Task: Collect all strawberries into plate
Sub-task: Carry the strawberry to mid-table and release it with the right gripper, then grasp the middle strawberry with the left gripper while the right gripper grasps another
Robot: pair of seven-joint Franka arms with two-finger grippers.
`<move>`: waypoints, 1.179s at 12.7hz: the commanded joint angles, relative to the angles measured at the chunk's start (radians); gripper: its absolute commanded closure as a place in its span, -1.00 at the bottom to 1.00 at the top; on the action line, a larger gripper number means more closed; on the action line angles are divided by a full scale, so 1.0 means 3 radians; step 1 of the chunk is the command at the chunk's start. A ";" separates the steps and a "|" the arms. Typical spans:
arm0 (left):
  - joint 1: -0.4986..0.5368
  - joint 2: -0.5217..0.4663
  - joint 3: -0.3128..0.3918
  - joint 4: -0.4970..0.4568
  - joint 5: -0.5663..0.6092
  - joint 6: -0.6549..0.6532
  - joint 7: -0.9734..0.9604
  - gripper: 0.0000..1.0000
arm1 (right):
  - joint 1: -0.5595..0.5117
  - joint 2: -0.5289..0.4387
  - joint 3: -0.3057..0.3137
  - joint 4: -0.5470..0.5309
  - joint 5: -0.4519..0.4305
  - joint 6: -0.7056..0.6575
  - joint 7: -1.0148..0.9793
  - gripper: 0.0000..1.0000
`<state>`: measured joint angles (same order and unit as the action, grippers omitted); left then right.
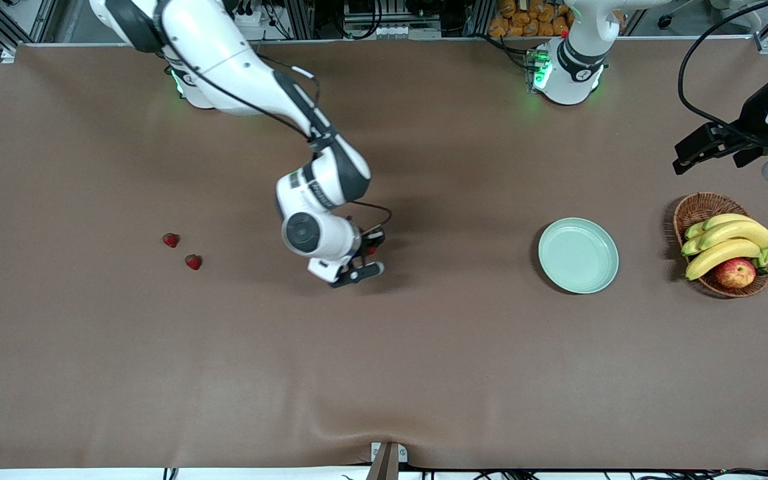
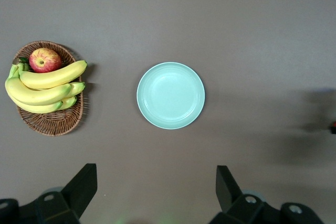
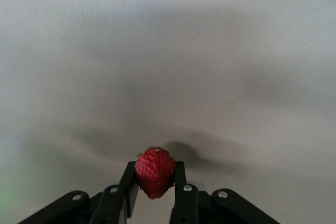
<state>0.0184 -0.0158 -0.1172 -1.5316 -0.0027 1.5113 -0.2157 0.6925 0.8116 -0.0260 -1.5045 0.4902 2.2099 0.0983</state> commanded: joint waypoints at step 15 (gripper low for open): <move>-0.0551 0.0399 -0.0141 0.0033 -0.0058 0.0208 -0.0664 -1.00 | -0.1335 -0.0834 -0.0174 -0.0235 -0.0763 -0.0918 0.0000 -1.00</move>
<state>-0.0837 0.0526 -0.1478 -1.5347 -0.0071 1.5350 -0.3153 0.3702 0.6090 -0.0996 -1.4938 0.3185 1.9311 0.1053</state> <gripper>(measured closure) 0.000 0.022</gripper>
